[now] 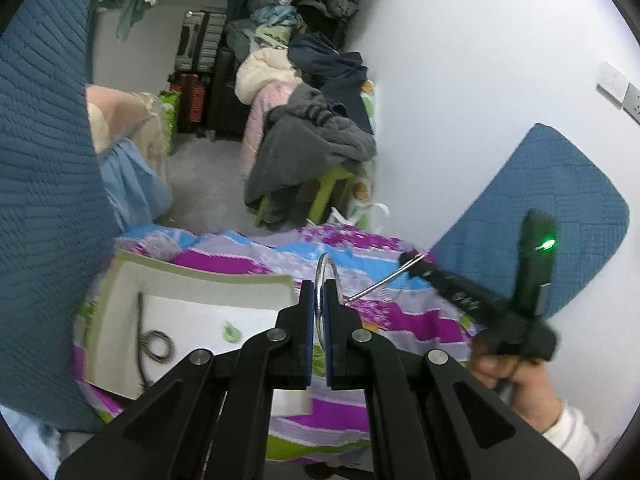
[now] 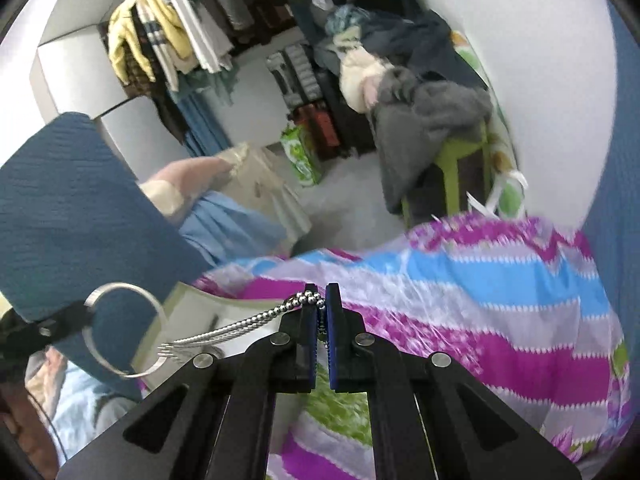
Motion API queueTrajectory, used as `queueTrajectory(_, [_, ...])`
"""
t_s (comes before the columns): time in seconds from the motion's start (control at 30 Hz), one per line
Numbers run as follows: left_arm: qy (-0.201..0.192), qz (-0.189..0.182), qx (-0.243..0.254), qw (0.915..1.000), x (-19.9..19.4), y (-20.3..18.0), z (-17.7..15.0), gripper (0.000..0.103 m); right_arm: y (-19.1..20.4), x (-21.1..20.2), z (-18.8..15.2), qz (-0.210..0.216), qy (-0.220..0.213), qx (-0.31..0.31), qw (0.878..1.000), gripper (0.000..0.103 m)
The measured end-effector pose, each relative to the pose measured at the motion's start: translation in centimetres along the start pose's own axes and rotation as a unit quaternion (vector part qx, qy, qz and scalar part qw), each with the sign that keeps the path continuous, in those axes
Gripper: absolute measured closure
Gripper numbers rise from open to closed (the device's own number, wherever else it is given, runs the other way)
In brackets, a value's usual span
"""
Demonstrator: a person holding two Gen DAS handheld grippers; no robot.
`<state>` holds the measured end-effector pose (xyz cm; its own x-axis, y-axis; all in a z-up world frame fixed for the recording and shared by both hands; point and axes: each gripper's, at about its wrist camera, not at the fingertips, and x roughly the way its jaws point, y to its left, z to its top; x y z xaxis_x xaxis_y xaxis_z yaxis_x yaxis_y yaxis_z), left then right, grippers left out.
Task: Organize jewelry
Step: 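Lift the ring chain with left tool while right tool carries its chain over the box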
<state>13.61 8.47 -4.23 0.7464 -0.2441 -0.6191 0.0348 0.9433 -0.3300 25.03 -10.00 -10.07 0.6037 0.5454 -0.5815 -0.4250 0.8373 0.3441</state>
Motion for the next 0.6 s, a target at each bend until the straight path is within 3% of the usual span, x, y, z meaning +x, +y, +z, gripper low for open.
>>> queueTrajectory(0.1, [-0.003,0.02,0.013,0.9997,-0.3,1.3,0.4,0.1,2.0,-0.3,1.2,0.009,-0.01,-0.011,1.0,0.101])
queueTrajectory(0.3, [0.011,0.01,0.024,0.9996,-0.3,3.5,-0.1,0.1,6.0,0.0,3.4,0.057,-0.006,-0.024,0.998,0.101])
queueTrajectory(0.43, [0.027,-0.016,0.067,0.9973,0.7,3.2,-1.4,0.099,9.2,1.3,3.8,0.078,0.02,-0.059,0.995,0.101])
queueTrajectory(0.6, [0.061,-0.044,0.091,0.993,2.9,3.2,-3.1,0.099,11.5,3.0,3.1,0.075,0.035,-0.078,0.994,0.101])
